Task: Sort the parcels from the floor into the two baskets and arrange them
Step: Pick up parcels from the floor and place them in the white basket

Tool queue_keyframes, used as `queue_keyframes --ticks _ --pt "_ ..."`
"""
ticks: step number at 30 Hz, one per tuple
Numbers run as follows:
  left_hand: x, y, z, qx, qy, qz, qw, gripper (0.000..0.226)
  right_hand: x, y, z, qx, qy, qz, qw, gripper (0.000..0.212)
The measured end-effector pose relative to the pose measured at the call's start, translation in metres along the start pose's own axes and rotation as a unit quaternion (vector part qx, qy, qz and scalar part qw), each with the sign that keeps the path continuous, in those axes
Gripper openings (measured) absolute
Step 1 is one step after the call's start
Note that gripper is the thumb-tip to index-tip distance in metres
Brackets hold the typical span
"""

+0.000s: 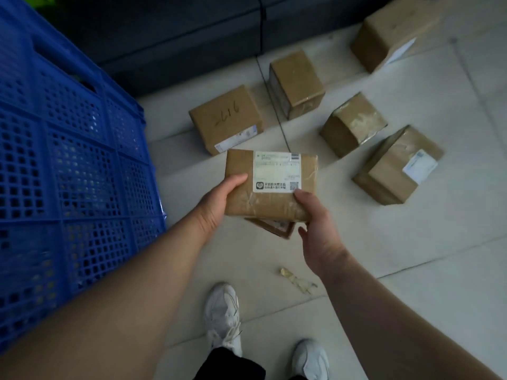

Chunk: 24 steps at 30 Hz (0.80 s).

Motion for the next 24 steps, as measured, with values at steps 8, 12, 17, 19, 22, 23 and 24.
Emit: queue_keyframes --ticks 8,12,17,19,22,23,24 --pt "0.004 -0.163 -0.162 -0.118 -0.049 -0.056 0.990 0.019 -0.059 -0.157 0.157 0.096 -0.004 0.069 0.993 0.014" --pt "0.020 -0.269 -0.234 -0.153 -0.057 -0.082 0.983 0.023 -0.098 -0.259 0.224 0.122 -0.048 0.105 0.986 0.045" --pt "0.037 -0.416 -0.299 -0.191 -0.076 -0.111 0.972 0.021 -0.138 -0.389 0.289 0.137 -0.072 0.158 0.975 0.033" --pt "0.044 -0.467 -0.312 -0.213 -0.076 -0.130 0.966 0.021 -0.154 -0.434 0.305 0.136 -0.075 0.191 0.969 0.023" --pt "0.059 -0.529 -0.322 -0.230 -0.094 -0.168 0.954 0.024 -0.182 -0.491 0.314 0.135 -0.098 0.236 0.957 0.021" --pt "0.066 -0.551 -0.323 -0.237 -0.102 -0.186 0.948 0.024 -0.193 -0.508 0.314 0.139 -0.108 0.251 0.952 0.027" --pt "0.074 -0.569 -0.323 -0.244 -0.106 -0.206 0.942 0.024 -0.205 -0.524 0.312 0.144 -0.117 0.262 0.947 0.032"
Point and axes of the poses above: each hand's wrist, its own y-axis towards the middle knuckle, its own x-axis out of the back of the hand, z = x × y, the point moved 1 cm from there along y, towards the middle knuckle, and after that the axes turned 14 degrees about y, right-handed, at the moved point
